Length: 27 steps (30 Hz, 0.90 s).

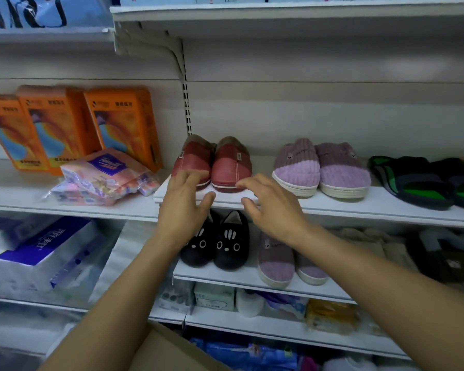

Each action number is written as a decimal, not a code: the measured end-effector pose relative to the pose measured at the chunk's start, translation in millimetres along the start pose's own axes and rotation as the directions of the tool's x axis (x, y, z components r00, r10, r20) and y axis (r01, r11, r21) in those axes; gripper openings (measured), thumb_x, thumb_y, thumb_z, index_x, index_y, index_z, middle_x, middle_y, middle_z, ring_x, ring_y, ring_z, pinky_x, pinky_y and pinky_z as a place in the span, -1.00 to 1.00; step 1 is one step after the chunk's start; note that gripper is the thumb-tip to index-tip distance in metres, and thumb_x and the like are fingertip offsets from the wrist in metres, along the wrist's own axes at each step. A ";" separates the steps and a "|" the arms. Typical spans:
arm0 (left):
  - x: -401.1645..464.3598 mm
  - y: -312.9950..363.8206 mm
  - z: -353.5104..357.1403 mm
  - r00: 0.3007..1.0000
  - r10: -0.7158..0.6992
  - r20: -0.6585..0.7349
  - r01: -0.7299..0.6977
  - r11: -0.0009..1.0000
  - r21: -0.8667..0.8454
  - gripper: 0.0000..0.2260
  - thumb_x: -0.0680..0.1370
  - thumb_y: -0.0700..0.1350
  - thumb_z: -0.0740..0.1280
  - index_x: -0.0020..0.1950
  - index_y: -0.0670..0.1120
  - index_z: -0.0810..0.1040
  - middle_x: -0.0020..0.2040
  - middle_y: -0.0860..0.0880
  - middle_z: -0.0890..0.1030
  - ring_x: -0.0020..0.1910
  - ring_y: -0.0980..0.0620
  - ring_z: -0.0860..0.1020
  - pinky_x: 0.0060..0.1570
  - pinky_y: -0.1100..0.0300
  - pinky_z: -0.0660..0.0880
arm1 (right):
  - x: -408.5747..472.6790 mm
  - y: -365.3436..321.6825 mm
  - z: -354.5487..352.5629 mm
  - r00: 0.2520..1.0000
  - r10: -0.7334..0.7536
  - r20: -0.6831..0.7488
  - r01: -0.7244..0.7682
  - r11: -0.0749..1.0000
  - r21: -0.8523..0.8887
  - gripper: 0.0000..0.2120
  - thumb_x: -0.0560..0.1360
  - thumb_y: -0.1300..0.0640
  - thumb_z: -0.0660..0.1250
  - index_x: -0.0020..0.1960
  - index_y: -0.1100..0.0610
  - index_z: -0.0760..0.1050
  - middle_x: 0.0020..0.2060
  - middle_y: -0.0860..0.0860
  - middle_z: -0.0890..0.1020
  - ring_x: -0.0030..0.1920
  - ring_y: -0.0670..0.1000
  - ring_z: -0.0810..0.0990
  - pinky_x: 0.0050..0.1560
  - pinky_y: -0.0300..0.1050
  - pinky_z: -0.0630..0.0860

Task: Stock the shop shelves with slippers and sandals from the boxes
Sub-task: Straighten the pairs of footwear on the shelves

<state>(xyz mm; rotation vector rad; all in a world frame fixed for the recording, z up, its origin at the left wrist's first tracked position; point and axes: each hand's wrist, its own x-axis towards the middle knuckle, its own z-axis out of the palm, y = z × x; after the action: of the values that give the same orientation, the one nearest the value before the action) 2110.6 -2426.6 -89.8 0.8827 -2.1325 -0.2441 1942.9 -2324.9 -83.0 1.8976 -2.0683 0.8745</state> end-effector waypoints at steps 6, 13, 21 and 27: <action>-47.0 27.0 29.4 0.998 0.065 -0.011 -0.066 0.992 -0.112 -0.73 0.53 -0.08 0.33 0.23 -0.03 0.51 0.11 0.04 0.54 0.11 0.00 0.51 0.07 0.05 0.49 | -53.6 25.7 0.9 0.999 -0.028 0.046 0.028 1.000 0.009 -0.75 0.53 0.10 0.23 0.19 -0.04 0.49 0.02 -0.06 0.53 0.02 0.00 0.52 -0.16 -0.01 0.49; -80.4 38.1 88.3 0.982 -0.005 0.187 0.030 0.991 -0.129 -0.73 0.54 -0.08 0.31 0.25 0.02 0.52 0.09 0.08 0.56 0.03 0.09 0.53 -0.02 0.07 0.54 | -99.9 90.2 16.9 0.982 0.155 0.105 -0.161 0.986 0.051 -0.74 0.53 0.11 0.25 0.20 -0.05 0.49 0.08 -0.05 0.54 0.07 0.01 0.54 -0.04 0.02 0.53; -103.2 34.4 183.1 0.850 -0.218 0.480 0.294 0.952 -0.088 -0.53 0.53 -0.05 0.36 0.41 -0.04 0.36 0.32 -0.06 0.44 0.23 -0.04 0.49 0.17 0.15 0.42 | -158.6 180.0 48.6 0.813 0.542 0.211 -0.563 0.825 0.049 -0.69 0.51 0.14 0.30 0.24 -0.03 0.46 0.15 0.00 0.49 0.07 0.05 0.55 -0.01 -0.03 0.52; -104.8 25.1 251.9 0.759 -0.296 0.580 0.333 0.942 0.044 -0.31 0.42 0.05 0.45 0.46 -0.06 0.23 0.37 -0.14 0.27 0.30 -0.21 0.38 0.30 0.01 0.35 | -151.6 203.6 77.7 0.712 0.614 0.341 -0.622 0.777 -0.100 -0.50 0.49 0.02 0.33 0.39 0.01 0.30 0.26 0.13 0.39 0.19 0.18 0.49 0.13 -0.02 0.49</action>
<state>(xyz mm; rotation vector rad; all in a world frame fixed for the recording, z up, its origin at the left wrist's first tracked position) 1957.4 -2367.5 -309.2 1.2521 -2.4929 -0.8494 1789.8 -2239.8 -282.5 1.4334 -3.0287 0.6883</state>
